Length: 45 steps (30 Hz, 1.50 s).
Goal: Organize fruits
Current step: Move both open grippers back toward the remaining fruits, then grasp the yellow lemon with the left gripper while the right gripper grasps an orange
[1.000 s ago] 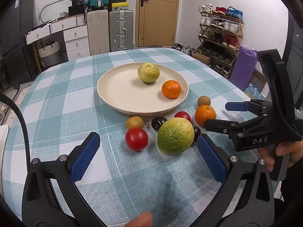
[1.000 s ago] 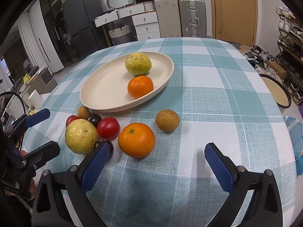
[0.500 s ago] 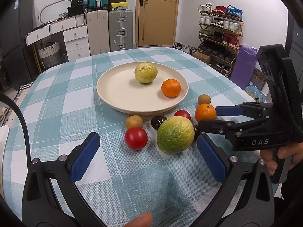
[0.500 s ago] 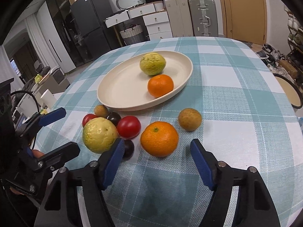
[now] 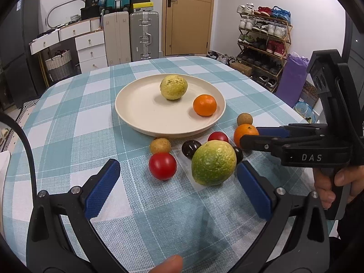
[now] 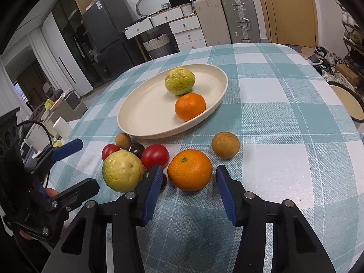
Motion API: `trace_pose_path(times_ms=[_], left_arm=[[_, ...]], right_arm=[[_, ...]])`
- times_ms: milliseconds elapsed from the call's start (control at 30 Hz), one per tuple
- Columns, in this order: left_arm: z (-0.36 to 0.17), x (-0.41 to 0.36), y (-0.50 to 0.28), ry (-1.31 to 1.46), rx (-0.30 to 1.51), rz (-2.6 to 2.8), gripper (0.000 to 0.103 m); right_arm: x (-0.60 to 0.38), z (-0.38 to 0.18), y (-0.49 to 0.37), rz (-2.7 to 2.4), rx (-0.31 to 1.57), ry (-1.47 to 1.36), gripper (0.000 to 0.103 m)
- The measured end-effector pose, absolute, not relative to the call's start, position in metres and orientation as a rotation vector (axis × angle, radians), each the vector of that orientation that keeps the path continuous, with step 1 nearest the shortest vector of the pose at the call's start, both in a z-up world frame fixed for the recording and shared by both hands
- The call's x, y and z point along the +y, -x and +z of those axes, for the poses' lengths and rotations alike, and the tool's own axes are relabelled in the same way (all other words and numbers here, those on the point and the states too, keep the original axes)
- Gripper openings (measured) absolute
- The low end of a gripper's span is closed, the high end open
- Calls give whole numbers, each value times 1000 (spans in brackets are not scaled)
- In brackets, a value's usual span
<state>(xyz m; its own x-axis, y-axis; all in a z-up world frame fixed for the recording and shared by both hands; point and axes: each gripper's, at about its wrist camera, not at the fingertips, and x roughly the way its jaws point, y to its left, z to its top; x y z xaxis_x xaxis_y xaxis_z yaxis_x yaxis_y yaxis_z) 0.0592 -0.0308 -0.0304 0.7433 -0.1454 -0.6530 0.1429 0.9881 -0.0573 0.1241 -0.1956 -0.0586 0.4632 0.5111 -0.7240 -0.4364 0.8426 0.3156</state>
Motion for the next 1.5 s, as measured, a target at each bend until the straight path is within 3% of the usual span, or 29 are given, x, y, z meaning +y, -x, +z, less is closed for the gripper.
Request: trace_pose_path(times_ms=[200,467,900,1133,1333,1500], left_arm=[[-30,-31,-59,4,717,-158,103],[-31,-31,-59,4,723,-163,103],[-29,-48,-58,-52,708,-199,101],[-28,-60,-64,-66,731,-259,69],[-33,-75,-67,-143,767,-294,53],[-40,-88,-72,-227,799,-283,47]], right_arm=[[-198,-60,-127,573,929,-109,51],[-192,-62,-128,577,934,-98,41],[-198,-48,-122,595,886,-99,41],[-203,-44,-121,592,887,-106,41],[-208,-42,-121,581,890,-108,41],[-212,-37,-120,583,880,-119,41]])
